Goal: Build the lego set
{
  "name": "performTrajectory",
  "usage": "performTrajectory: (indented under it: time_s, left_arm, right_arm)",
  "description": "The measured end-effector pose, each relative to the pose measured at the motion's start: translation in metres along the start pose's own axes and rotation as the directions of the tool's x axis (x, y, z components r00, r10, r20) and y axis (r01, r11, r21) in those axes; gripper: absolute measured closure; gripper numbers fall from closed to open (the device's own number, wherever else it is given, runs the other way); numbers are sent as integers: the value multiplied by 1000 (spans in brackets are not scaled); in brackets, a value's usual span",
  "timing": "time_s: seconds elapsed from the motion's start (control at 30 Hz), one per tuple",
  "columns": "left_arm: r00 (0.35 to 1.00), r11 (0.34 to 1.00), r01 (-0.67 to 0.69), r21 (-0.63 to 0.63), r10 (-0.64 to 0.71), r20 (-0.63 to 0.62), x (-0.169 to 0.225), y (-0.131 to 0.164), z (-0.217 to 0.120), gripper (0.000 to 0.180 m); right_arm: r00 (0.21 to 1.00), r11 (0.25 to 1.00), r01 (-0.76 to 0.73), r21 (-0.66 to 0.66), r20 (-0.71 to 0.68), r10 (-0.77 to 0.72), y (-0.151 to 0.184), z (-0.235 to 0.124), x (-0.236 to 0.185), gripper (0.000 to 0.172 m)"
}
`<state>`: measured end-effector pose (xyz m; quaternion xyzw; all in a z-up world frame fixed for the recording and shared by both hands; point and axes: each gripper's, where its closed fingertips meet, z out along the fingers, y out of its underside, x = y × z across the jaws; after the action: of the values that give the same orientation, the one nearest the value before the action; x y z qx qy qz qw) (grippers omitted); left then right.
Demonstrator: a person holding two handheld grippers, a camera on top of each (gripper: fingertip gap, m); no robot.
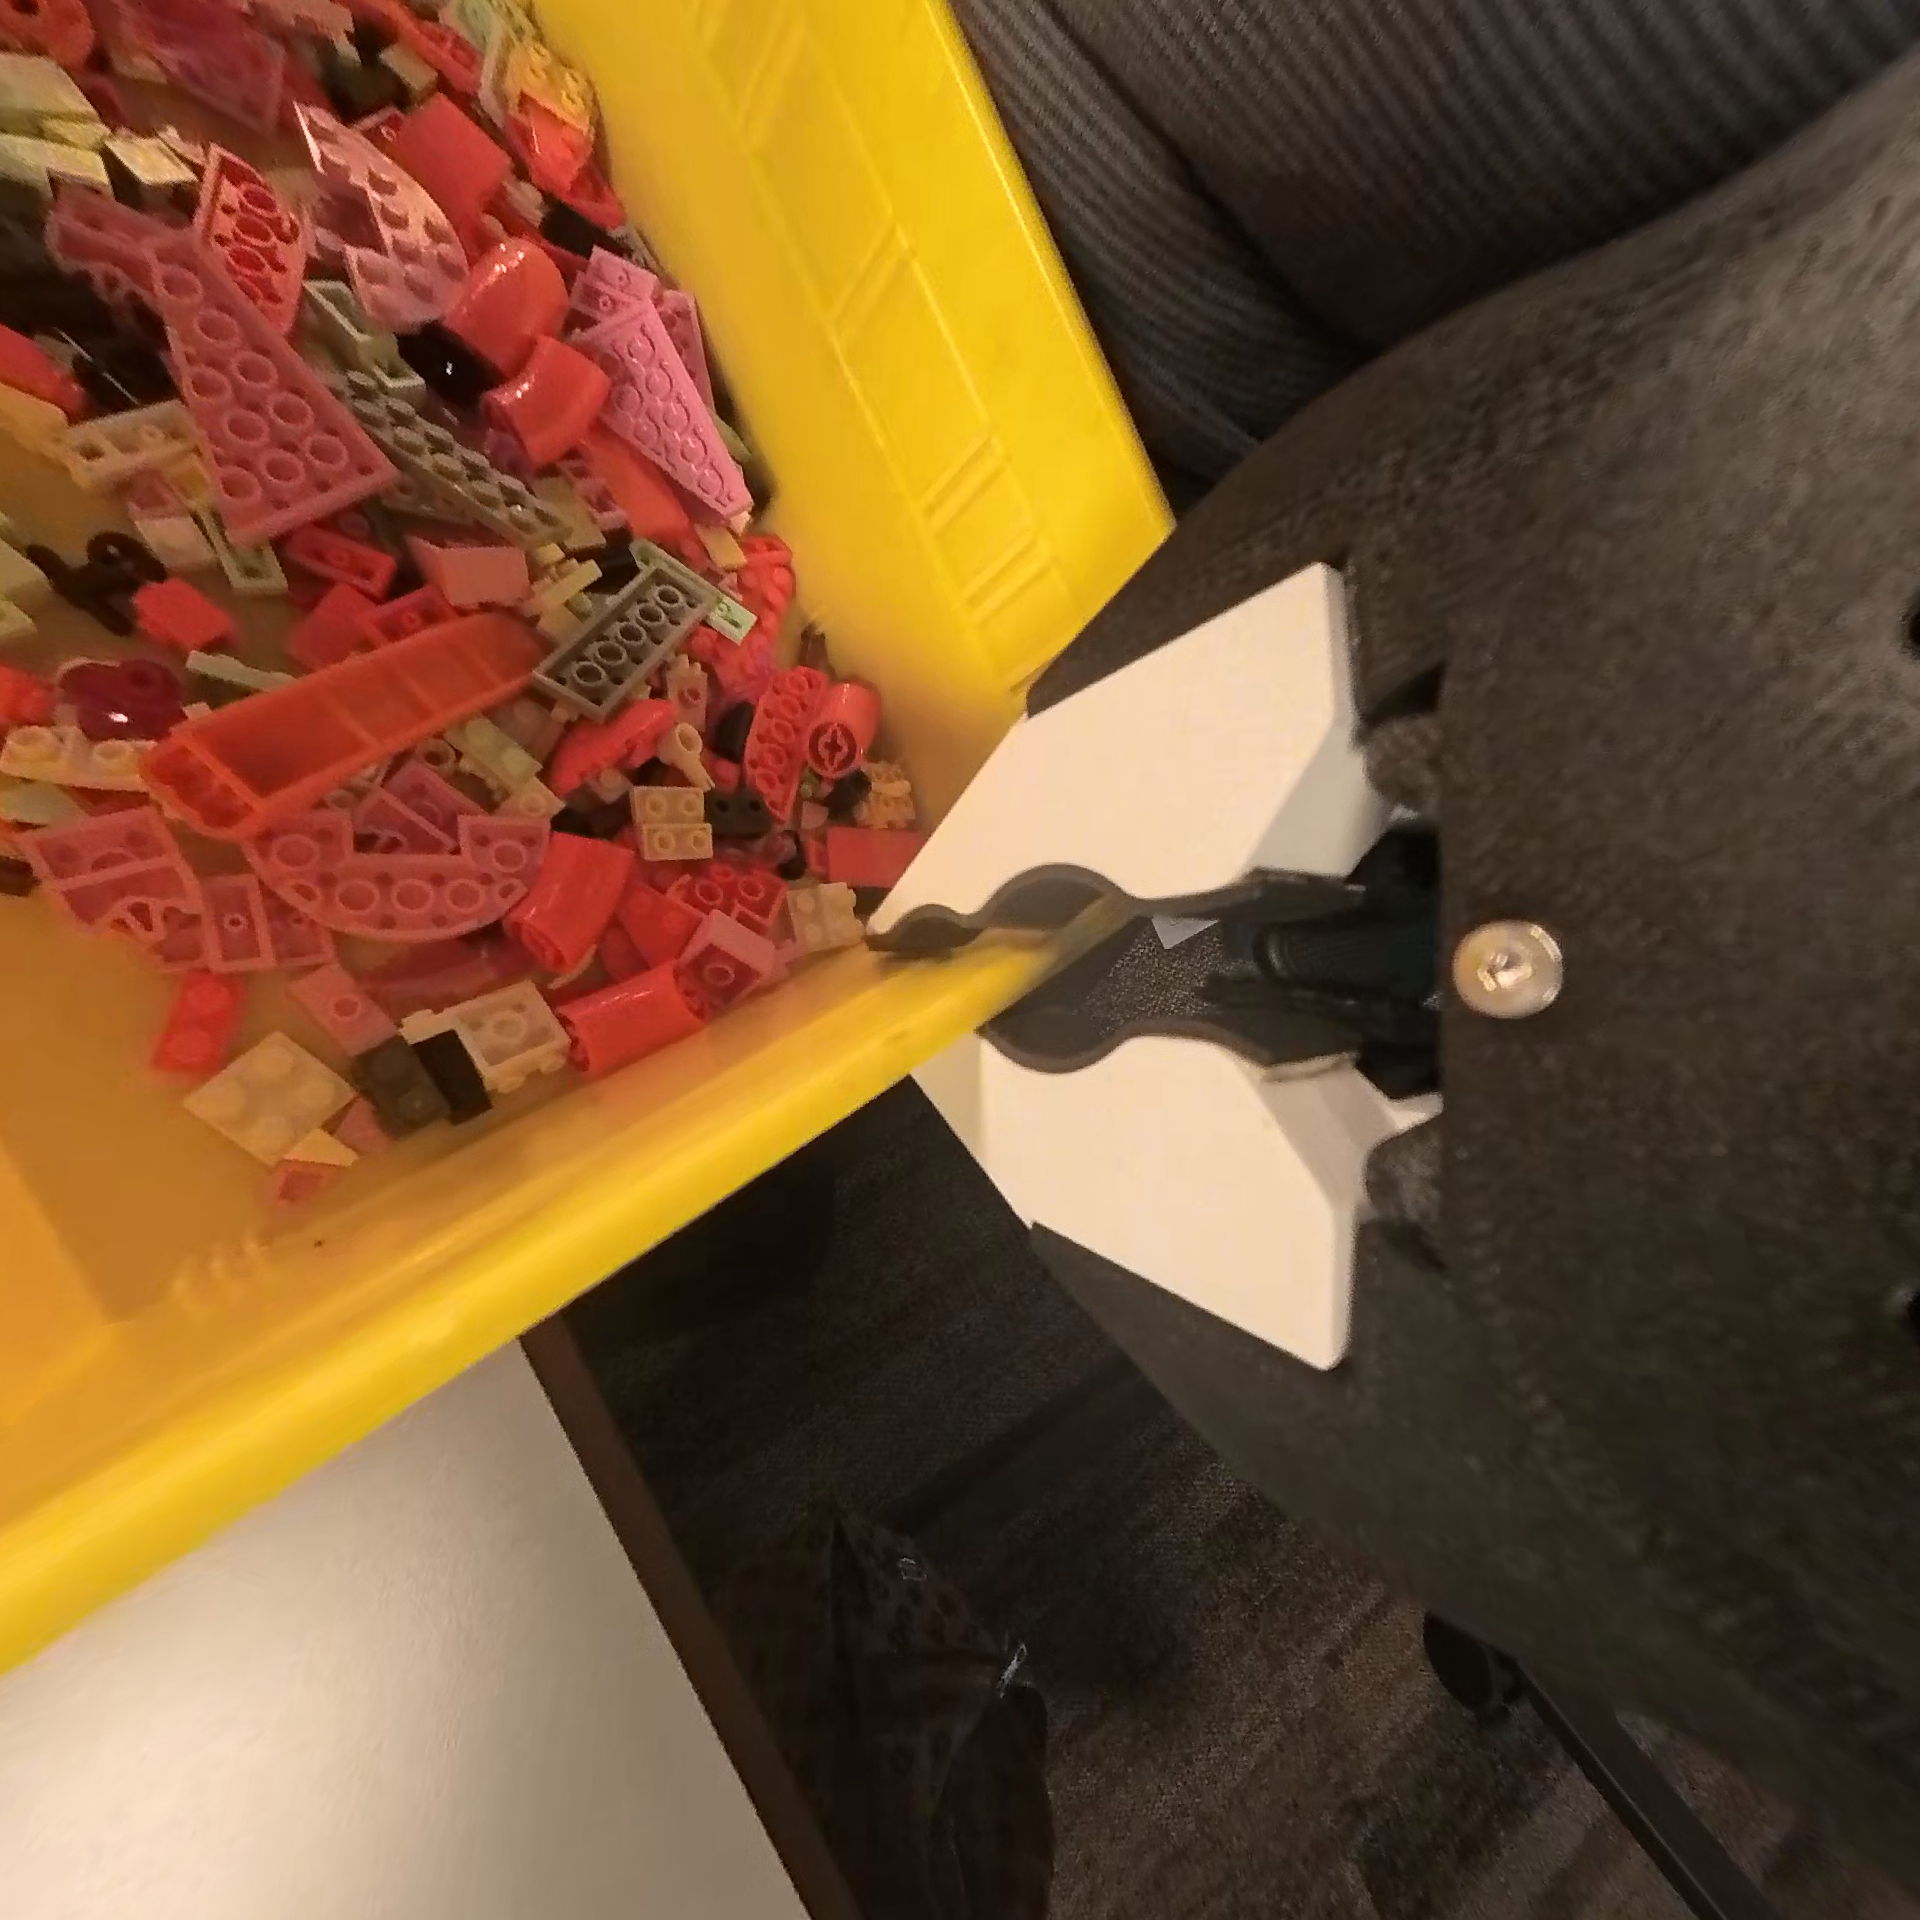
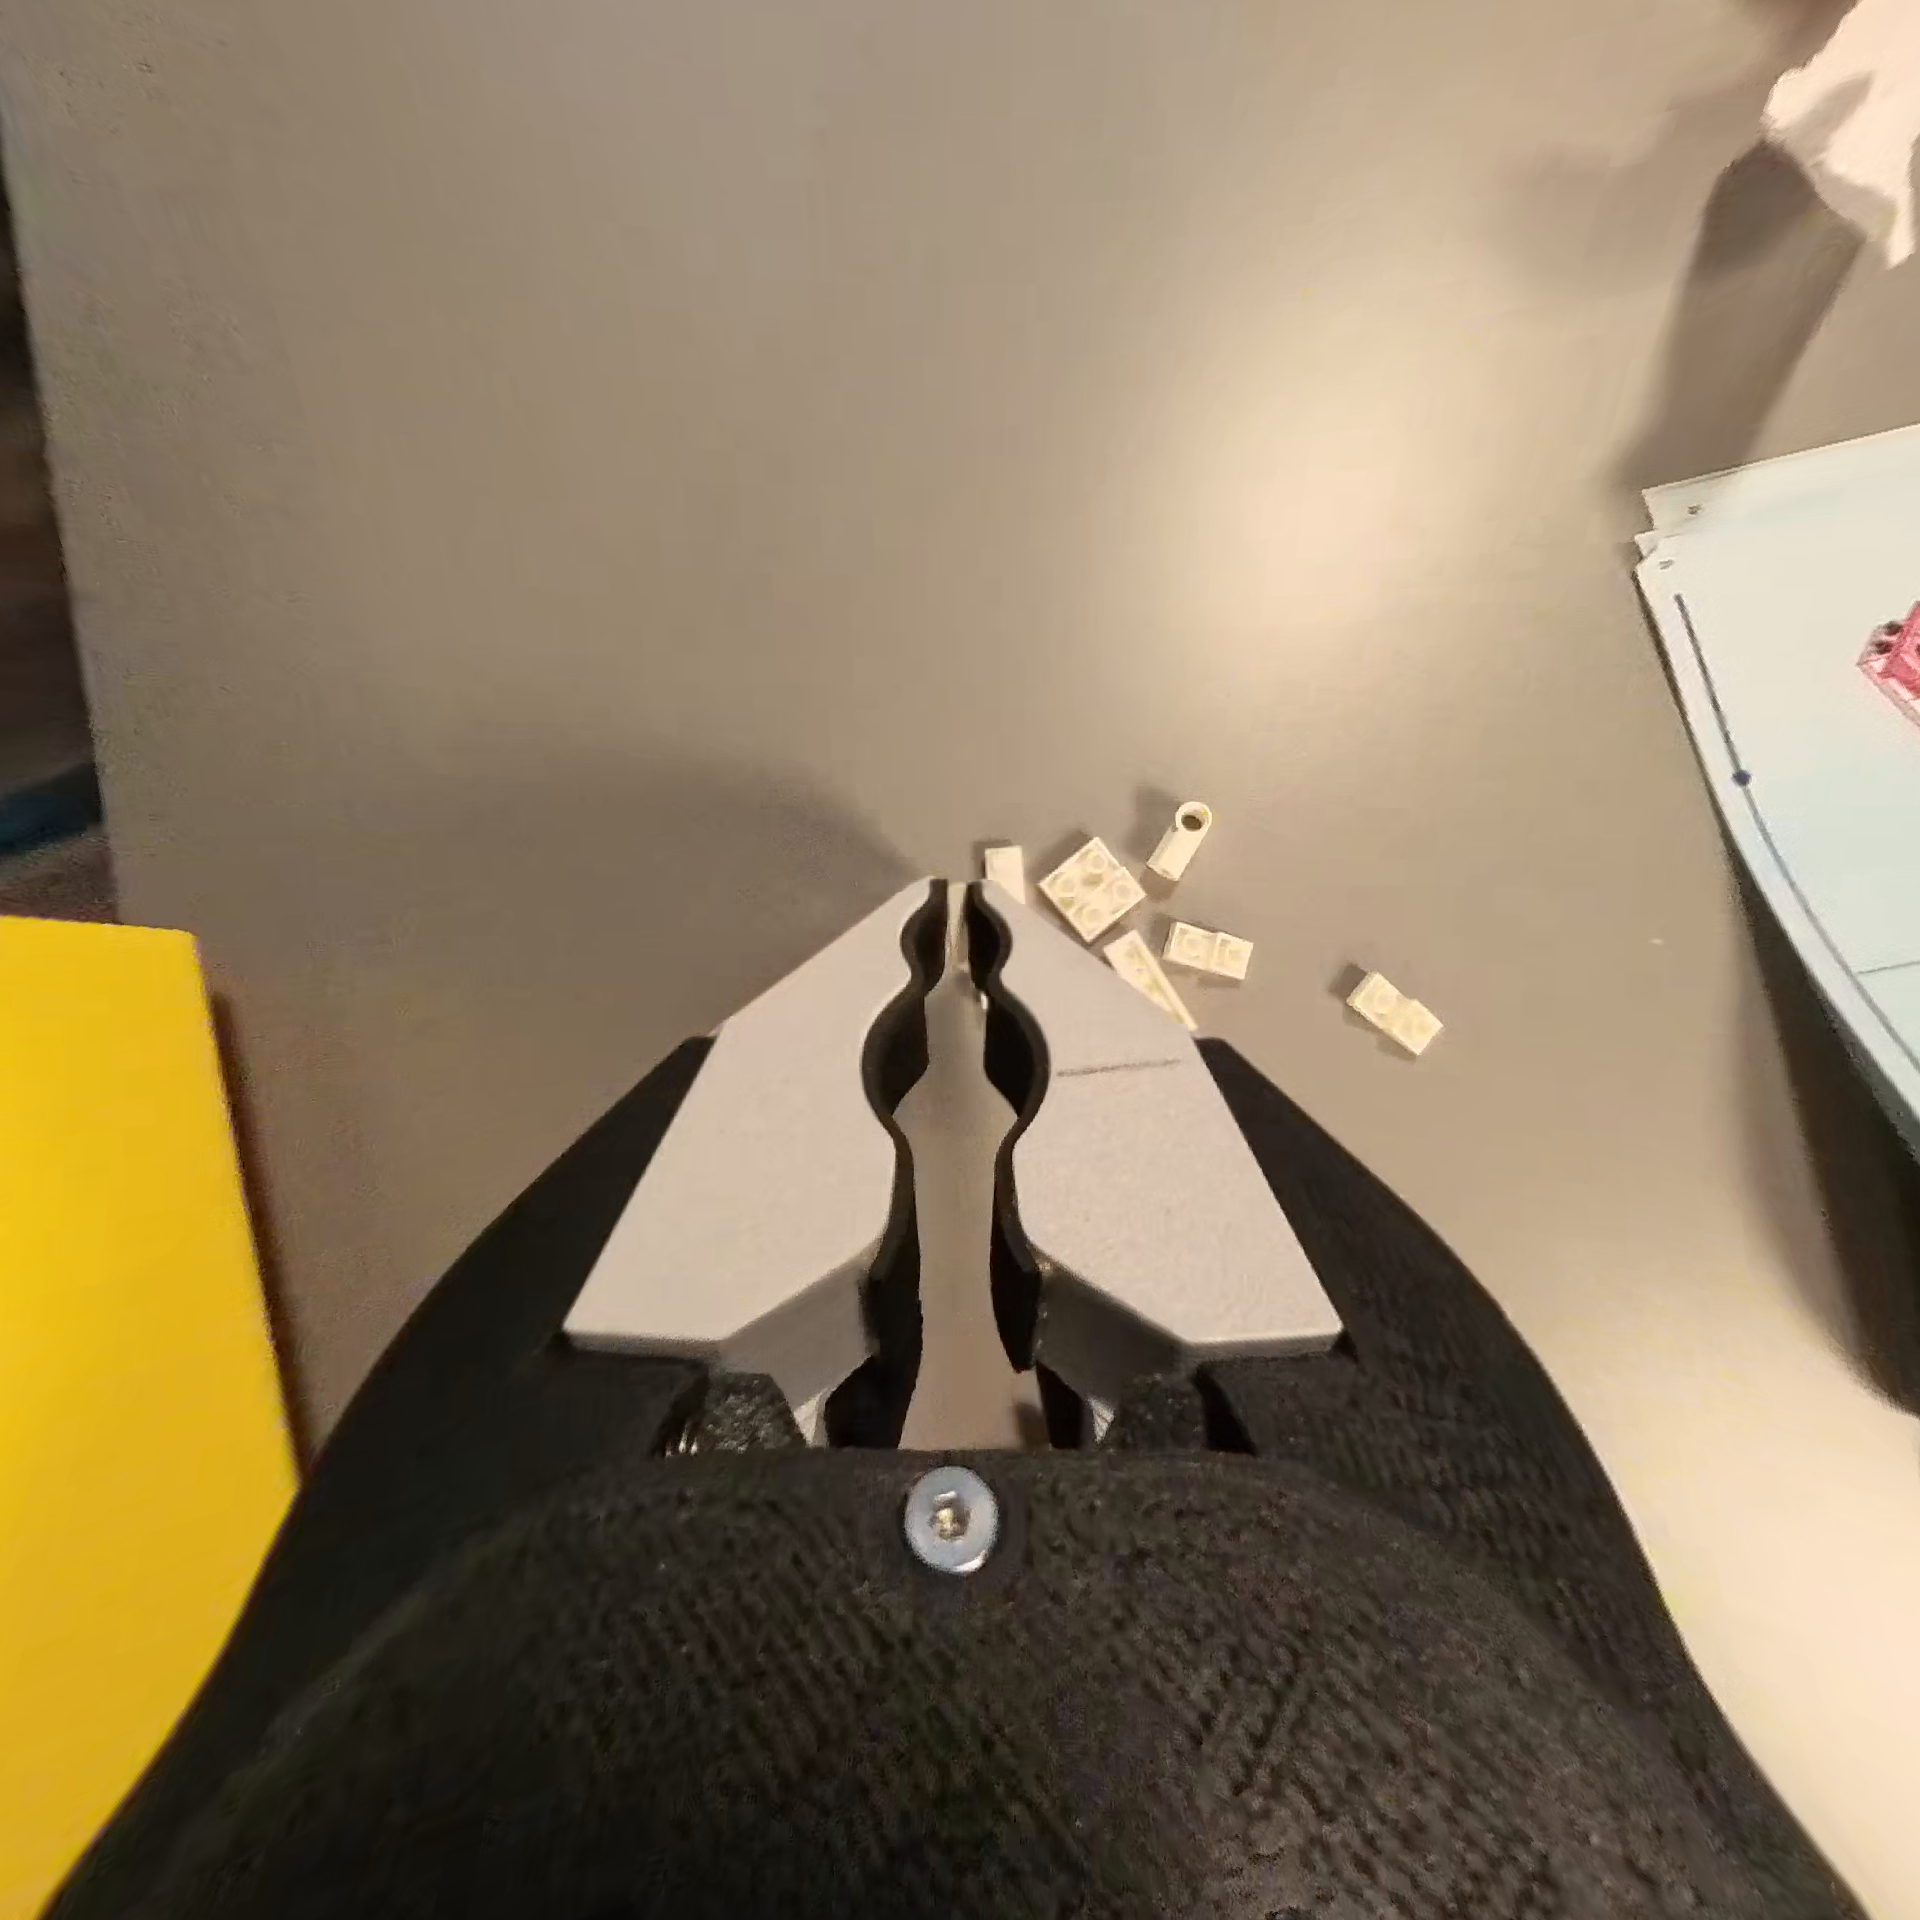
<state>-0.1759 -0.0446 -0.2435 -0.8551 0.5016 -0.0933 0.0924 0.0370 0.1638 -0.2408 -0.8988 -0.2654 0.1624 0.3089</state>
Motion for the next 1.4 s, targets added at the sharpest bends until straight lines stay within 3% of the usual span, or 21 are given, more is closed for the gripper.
performTrajectory:
  time_s: [0.13,0.17,0.33,0.43,0.53,0.67,0.83,0.97,1.03,1.17,1.4]
  left_arm:
    - [1000,1000,4,1,-4,0,-1,0,0,174]
    - [1000,1000,4,1,-4,0,-1,1,0,174]
    - [1000,1000,4,3,-4,0,-1,1,0,174]
    - [1000,1000,3,4,-3,2,-1,2,0,174]
    - [1000,1000,4,2,-4,3,0,2,0,174]
    - [1000,1000,0,1,0,2,2,1,0,174]
    - [1000,1000,-6,-3,6,-1,3,1,0,174]
    - [1000,1000,-9,-6,9,-3,3,1,1,174]
    - [1000,1000,-10,-7,10,-4,3,1,0,174]
    - [1000,1000,-8,-5,8,-6,2,1,0,174]
    - [1000,1000,-4,-5,4,-6,4,-2,2,174]
  right_arm:
    - [999,999,32,-20,11,-32,-2,2,-8,130]
    - [999,999,51,9,12,-51,-8,-7,-15,127]
    - [970,929,222,295,30,-241,-38,-109,-102,134]
    - [906,876,383,292,63,-418,-6,-150,-173,155]
    - [836,835,533,140,64,-544,50,-139,-216,158]
    - [766,756,640,-136,36,-642,117,-94,-213,149]
    - [770,747,632,-205,67,-634,146,-69,-205,143]
    - [773,718,632,-291,290,-564,183,-79,-221,141]
    - [767,720,635,-280,331,-549,184,-84,-226,141]
    - [803,786,596,-162,122,-584,139,-80,-207,154]
    - [710,692,692,-207,24,-704,140,-64,-192,151]
